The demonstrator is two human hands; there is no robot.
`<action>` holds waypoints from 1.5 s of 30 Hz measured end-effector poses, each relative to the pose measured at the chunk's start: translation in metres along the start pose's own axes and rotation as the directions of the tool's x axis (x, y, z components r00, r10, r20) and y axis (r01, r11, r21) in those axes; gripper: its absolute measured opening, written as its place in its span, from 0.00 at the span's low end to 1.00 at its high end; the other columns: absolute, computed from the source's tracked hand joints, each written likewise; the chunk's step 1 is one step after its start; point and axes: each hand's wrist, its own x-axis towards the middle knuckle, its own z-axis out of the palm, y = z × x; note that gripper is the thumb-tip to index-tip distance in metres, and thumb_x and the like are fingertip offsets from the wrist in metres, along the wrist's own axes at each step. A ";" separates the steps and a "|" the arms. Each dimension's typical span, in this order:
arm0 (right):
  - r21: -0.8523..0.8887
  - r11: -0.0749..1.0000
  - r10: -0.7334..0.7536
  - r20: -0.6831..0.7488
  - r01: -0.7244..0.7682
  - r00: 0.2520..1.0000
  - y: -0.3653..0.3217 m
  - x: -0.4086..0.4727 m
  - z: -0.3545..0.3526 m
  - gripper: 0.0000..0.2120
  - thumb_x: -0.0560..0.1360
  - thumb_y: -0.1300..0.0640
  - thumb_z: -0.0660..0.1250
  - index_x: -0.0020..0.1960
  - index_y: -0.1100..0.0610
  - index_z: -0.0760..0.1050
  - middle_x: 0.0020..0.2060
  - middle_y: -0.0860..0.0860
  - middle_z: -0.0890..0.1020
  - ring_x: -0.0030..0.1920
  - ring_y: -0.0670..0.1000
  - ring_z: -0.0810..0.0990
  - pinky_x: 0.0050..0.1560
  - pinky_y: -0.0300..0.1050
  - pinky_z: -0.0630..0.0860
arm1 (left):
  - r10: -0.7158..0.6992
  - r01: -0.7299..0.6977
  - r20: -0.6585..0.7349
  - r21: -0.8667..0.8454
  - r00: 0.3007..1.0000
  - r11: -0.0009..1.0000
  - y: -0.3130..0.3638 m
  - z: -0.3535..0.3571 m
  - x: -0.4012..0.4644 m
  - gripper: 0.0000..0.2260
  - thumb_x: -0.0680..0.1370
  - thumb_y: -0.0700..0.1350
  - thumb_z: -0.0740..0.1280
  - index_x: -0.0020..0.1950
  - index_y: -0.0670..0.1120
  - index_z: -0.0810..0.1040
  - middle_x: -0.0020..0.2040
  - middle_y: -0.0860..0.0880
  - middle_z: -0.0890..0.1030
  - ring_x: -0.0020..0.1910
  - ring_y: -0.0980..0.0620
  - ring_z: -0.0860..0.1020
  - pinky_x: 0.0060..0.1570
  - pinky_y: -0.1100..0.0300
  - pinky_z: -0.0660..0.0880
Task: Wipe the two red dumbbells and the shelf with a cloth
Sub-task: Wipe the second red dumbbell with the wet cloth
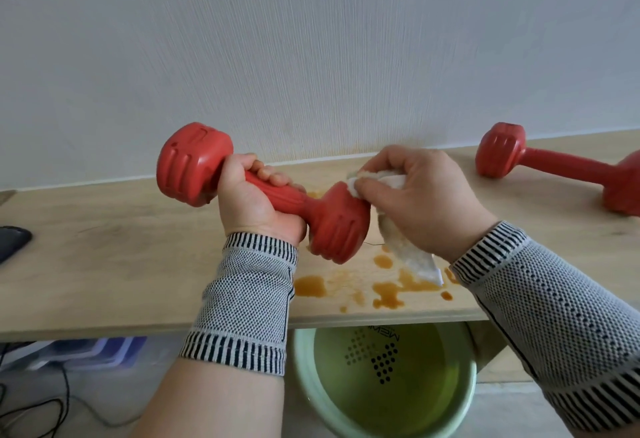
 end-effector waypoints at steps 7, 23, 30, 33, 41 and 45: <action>0.189 0.947 0.261 0.026 -0.261 0.965 0.014 0.003 -0.016 0.09 0.67 0.51 0.76 0.40 0.54 0.79 0.29 0.46 0.81 0.30 0.40 0.79 0.34 0.33 0.76 | -0.029 0.033 0.036 -0.131 0.999 0.991 0.008 0.004 0.005 0.12 0.74 0.46 0.62 0.31 0.51 0.66 0.26 0.57 0.66 0.22 0.60 0.66 0.29 0.66 0.66; 0.584 0.747 0.282 0.155 -0.318 0.947 0.001 -0.003 -0.002 0.07 0.69 0.59 0.73 0.41 0.62 0.78 0.36 0.61 0.81 0.36 0.56 0.79 0.43 0.62 0.79 | -0.012 0.004 -0.073 -0.111 0.997 0.994 0.006 0.000 0.006 0.18 0.71 0.58 0.70 0.31 0.49 0.69 0.31 0.53 0.69 0.28 0.54 0.70 0.41 0.59 0.70; 0.595 0.771 0.249 0.044 -0.226 0.967 -0.003 -0.006 -0.002 0.06 0.69 0.60 0.73 0.36 0.57 0.77 0.31 0.55 0.80 0.34 0.52 0.79 0.40 0.56 0.80 | -0.081 0.092 -0.123 0.089 0.989 0.992 0.011 0.012 -0.002 0.26 0.68 0.68 0.70 0.45 0.45 0.74 0.44 0.49 0.74 0.42 0.48 0.80 0.51 0.44 0.78; 0.417 0.906 0.091 -0.023 -0.073 0.996 -0.011 -0.011 0.000 0.06 0.68 0.57 0.75 0.37 0.55 0.77 0.32 0.47 0.81 0.33 0.44 0.79 0.36 0.40 0.78 | -0.097 0.107 -0.181 0.048 0.979 0.993 0.010 0.007 0.002 0.25 0.69 0.68 0.70 0.41 0.46 0.70 0.31 0.53 0.72 0.24 0.55 0.73 0.37 0.58 0.80; 0.098 0.988 -0.112 -0.100 0.122 0.989 -0.008 -0.013 0.010 0.04 0.69 0.56 0.73 0.40 0.52 0.79 0.39 0.44 0.80 0.41 0.43 0.78 0.43 0.34 0.74 | -0.188 0.197 -0.115 0.065 0.975 0.978 0.011 0.002 0.010 0.18 0.77 0.58 0.68 0.36 0.47 0.71 0.28 0.53 0.73 0.26 0.55 0.71 0.46 0.61 0.76; 0.014 0.999 0.044 -0.039 -0.043 0.998 0.008 -0.001 0.006 0.03 0.69 0.52 0.73 0.40 0.50 0.80 0.36 0.42 0.81 0.40 0.40 0.79 0.44 0.37 0.76 | -0.116 0.138 -0.137 0.165 0.984 0.977 -0.006 0.002 0.003 0.15 0.76 0.50 0.71 0.33 0.49 0.70 0.26 0.55 0.71 0.22 0.57 0.70 0.27 0.67 0.69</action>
